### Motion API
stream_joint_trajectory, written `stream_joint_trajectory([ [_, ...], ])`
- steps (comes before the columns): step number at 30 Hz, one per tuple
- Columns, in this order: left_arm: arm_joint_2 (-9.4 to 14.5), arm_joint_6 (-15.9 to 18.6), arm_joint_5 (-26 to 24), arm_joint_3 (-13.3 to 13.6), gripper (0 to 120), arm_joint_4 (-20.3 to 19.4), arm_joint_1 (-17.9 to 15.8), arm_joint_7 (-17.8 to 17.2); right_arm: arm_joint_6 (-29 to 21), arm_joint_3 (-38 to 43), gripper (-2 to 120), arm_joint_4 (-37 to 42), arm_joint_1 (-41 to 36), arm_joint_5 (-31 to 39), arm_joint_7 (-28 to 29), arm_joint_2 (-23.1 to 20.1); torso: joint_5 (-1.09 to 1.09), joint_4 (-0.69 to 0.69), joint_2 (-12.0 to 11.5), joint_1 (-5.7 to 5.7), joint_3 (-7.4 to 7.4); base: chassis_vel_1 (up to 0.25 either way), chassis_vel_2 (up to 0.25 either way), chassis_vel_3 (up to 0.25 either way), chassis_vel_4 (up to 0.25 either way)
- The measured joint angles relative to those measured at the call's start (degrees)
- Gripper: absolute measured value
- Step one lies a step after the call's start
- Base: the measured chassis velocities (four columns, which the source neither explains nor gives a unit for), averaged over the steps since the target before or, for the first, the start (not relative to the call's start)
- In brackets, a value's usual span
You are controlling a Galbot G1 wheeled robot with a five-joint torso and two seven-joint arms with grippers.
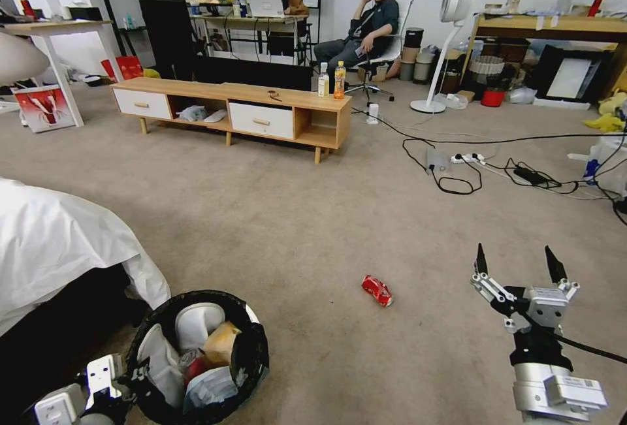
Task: Pick up the trash bin and place the garbage on the floor into it.
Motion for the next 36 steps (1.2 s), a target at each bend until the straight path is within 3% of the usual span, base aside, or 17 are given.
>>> stream_joint_trajectory([
  [20, 0.1, 0.2, -0.5, -0.2, 3, 0.6, -0.5, -0.2, 0.0, -0.2, 100, -0.9, 0.2, 0.4, 0.1, 0.3, 0.0, -0.01, 0.0, 0.0, 0.0, -0.007, 0.004, 0.003, -0.003],
  [36, 0.0, 0.2, -0.4, 0.0, 3, 0.6, -0.4, -0.1, 0.0, -0.1, 100, -1.0, 0.0, 0.3, 0.3, 0.3, 0.0, -0.01, 0.0, 0.0, 0.0, -0.109, 0.126, 0.114, -0.116],
])
